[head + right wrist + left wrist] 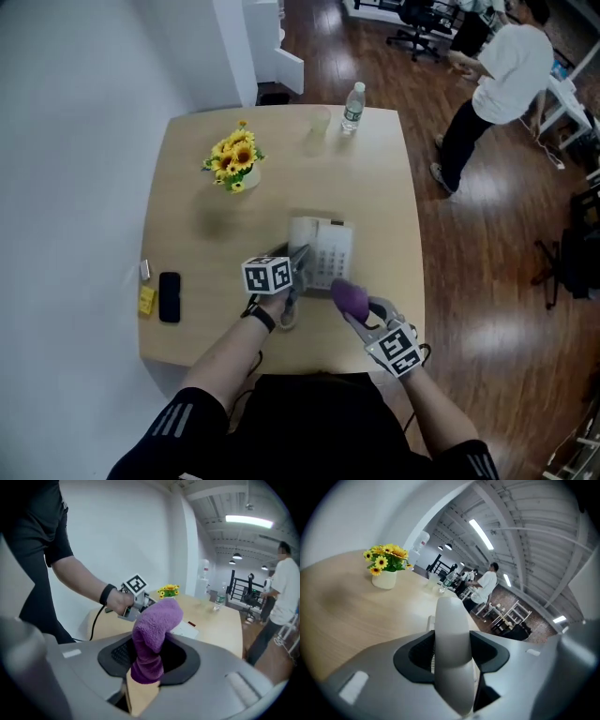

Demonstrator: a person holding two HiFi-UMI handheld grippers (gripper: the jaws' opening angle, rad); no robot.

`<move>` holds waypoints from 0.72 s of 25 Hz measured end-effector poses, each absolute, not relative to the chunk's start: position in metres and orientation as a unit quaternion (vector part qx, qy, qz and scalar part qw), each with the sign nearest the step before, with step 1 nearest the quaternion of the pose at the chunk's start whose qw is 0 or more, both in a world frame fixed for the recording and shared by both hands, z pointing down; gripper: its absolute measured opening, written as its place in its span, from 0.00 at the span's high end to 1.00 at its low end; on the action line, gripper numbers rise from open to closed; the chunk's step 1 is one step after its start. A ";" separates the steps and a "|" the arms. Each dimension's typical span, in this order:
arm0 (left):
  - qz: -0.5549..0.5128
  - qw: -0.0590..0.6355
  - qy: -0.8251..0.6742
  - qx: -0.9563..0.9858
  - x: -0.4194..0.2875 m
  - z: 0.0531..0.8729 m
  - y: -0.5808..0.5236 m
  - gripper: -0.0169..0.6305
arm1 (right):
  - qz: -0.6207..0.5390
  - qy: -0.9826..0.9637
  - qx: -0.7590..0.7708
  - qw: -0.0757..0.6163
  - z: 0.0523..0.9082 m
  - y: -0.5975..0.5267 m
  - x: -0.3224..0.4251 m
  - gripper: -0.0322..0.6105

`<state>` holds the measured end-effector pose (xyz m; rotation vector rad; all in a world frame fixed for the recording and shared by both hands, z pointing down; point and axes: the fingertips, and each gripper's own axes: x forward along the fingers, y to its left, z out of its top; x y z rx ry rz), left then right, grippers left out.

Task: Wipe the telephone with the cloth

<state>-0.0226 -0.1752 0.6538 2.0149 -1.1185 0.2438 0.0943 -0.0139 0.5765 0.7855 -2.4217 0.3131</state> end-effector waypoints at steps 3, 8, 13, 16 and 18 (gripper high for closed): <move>0.156 0.386 -0.466 0.781 -0.010 0.679 -0.183 0.64 | 0.127 -0.903 0.315 0.264 0.566 -0.010 0.111 0.74; 0.226 0.356 -0.484 0.767 0.001 0.706 -0.191 0.64 | 0.149 -0.898 0.326 0.257 0.570 0.000 0.125 0.74; 0.249 0.347 -0.498 0.755 0.003 0.716 -0.196 0.64 | 0.163 -0.894 0.329 0.257 0.579 0.010 0.136 0.74; 0.255 0.345 -0.505 0.749 0.004 0.717 -0.198 0.63 | 0.170 -0.891 0.333 0.255 0.582 0.012 0.139 0.74; 0.257 0.345 -0.503 0.749 0.006 0.716 -0.197 0.63 | 0.175 -0.890 0.337 0.254 0.582 0.014 0.140 0.74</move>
